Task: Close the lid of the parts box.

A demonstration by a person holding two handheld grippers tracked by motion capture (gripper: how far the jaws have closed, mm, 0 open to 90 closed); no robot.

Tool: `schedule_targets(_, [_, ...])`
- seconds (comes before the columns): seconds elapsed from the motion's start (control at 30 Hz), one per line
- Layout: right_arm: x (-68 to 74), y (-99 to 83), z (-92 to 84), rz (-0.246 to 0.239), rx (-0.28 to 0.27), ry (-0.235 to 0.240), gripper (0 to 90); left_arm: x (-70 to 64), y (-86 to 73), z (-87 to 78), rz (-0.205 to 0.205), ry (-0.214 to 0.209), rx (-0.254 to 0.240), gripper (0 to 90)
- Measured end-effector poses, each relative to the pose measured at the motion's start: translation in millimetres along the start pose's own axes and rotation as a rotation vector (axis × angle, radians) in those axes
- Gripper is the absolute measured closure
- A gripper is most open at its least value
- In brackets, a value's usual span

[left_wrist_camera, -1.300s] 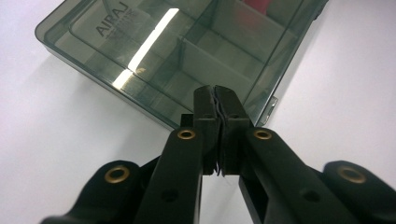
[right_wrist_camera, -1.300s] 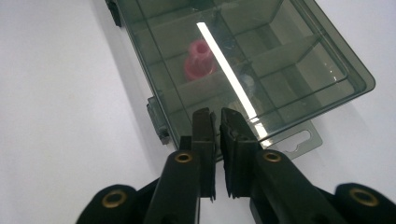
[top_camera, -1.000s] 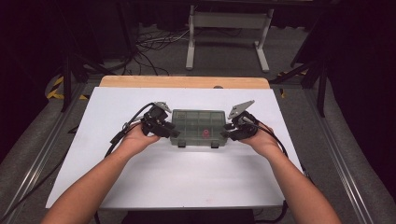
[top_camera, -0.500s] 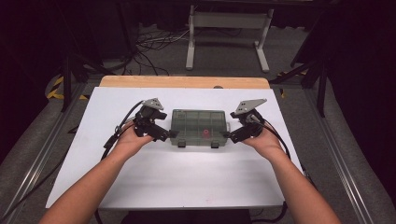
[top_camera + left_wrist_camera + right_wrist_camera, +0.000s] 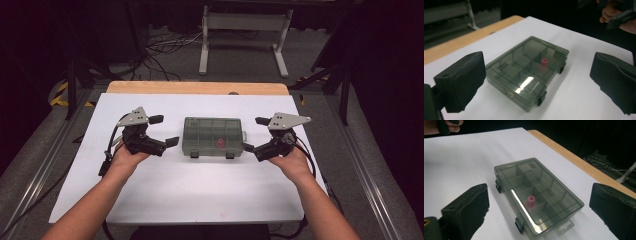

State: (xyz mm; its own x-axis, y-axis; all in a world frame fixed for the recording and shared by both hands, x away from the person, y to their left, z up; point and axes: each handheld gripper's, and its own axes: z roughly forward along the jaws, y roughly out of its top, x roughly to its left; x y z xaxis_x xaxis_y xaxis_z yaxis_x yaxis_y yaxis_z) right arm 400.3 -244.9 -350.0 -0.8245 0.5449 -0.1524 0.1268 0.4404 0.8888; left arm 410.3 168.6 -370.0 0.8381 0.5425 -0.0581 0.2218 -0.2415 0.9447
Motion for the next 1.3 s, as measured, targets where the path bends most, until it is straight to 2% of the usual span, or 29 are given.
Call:
schedule_targets(0.17, [5.2,-11.3,-10.7,0.0,-0.056,-0.01,1.1,-3.8,-9.2,-14.8,0.025,0.04,-0.042,1.8])
schedule_targets(0.27, [7.2,-17.6,-14.0,0.007,-0.068,-0.02,0.6,-6.1,-19.9,-26.5,0.044,0.063,-0.079,1.8])
schedule_targets(0.53, [11.3,-42.5,-25.3,0.017,-0.127,-0.048,0.4,-3.6,-48.4,-46.5,0.034,0.096,-0.144,2.0])
schedule_targets(0.77, [16.4,-67.8,-27.8,0.01,-0.115,-0.079,0.3,-2.5,-79.8,-56.6,0.037,0.149,-0.148,2.0])
schedule_targets(0.9, [19.1,-80.8,-28.3,0.023,-0.133,-0.082,0.0,-2.4,-95.0,-60.8,0.028,0.17,-0.141,1.9])
schedule_targets(0.97, [19.9,-88.4,-27.6,0.033,-0.128,-0.084,0.0,-4.4,-103.6,-63.3,0.032,0.194,-0.14,1.9])
schedule_targets(1.03, [21.7,-95.5,-28.1,0.051,-0.14,-0.09,0.0,-4.6,-113.1,-64.7,0.02,0.198,-0.138,1.9])
schedule_targets(1.07, [23.0,-100.1,-28.3,0.06,-0.155,-0.094,0.0,-3.5,-118.6,-64.4,0.001,0.189,-0.134,1.9])
schedule_targets(1.13, [25.1,-106.2,-28.2,0.067,-0.162,-0.104,0.0,-2.5,-121.9,-64.0,-0.011,0.186,-0.124,1.9])
schedule_targets(1.2, [27.9,-113.2,-26.6,0.057,-0.139,-0.112,0.0,-0.4,-126.3,-62.7,-0.028,0.182,-0.112,1.9])
schedule_targets(1.23, [27.7,-114.8,-25.2,0.043,-0.106,-0.111,0.0,0.1,-126.9,-62.2,-0.037,0.18,-0.112,1.9])
schedule_targets(1.3, [27.4,-115.5,-24.4,0.056,-0.093,-0.114,0.0,0.3,-127.9,-61.5,-0.067,0.167,-0.136,1.9])
